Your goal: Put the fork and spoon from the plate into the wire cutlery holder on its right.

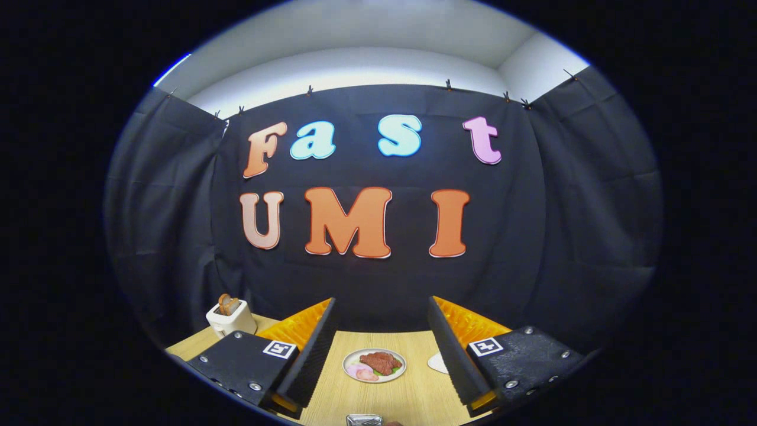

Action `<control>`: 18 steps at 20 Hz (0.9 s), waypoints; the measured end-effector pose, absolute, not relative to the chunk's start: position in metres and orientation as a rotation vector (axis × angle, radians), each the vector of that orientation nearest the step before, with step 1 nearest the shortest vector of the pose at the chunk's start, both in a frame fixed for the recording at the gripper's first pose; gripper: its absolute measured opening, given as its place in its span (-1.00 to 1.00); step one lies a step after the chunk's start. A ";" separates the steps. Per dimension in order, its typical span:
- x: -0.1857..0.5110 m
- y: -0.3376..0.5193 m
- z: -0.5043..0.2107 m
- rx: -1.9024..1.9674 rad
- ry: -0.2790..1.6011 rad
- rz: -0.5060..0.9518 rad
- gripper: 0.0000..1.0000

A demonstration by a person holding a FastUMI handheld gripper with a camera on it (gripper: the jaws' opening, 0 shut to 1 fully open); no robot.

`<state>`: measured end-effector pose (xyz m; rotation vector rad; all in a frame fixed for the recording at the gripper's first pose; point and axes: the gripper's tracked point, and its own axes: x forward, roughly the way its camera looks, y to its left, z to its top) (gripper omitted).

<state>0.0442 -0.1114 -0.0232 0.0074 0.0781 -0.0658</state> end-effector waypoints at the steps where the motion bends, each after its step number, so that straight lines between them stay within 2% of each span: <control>1: 0.044 -0.115 -0.017 -0.004 0.056 -0.080 0.82; 8: 0.038 -0.119 0.024 -0.030 -0.091 -0.102 0.83; 18: 0.041 -0.106 0.043 -0.053 -0.167 -0.091 0.84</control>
